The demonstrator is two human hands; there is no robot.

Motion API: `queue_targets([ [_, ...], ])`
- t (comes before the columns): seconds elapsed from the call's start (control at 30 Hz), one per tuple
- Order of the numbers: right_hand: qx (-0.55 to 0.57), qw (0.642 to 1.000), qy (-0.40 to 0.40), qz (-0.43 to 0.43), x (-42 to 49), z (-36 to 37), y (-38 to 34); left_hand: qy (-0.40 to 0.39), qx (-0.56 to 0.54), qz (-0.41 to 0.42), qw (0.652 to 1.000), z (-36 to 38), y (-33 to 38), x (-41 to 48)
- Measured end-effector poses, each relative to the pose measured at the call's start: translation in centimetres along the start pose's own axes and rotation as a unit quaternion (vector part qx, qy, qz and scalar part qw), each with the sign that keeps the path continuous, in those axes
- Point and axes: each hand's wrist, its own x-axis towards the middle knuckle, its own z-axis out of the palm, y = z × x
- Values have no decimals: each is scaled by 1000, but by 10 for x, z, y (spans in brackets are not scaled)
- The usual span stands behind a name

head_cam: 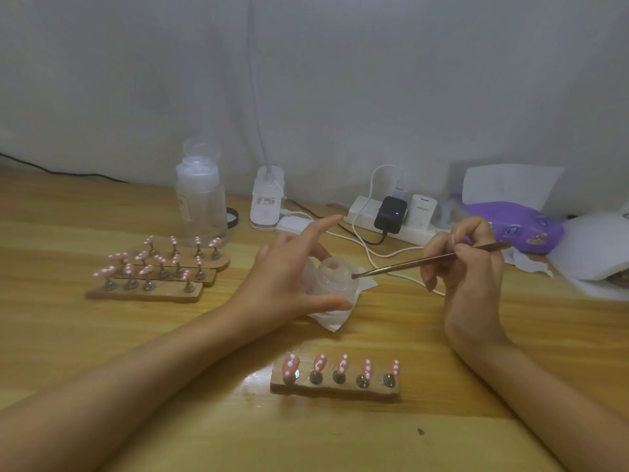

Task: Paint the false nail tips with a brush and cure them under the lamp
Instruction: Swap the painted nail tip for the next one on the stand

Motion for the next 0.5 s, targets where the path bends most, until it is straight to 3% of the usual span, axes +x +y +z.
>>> queue_targets([
  [0.13,-3,1000,14,20,2,-4,2,-12,8,0,1000,-1,-1,1],
  [0.33,98,978,159,93,10,-9,-1,-33,-25,-3,999,-6,0,-6],
  [0.4,39,990,128,52,10,-5,-9,15,-60,12,998,-10,4,-9],
  [0.5,-81,994,-25,-75,8,15,-19,139,-140,53,979,-18,7,-11],
])
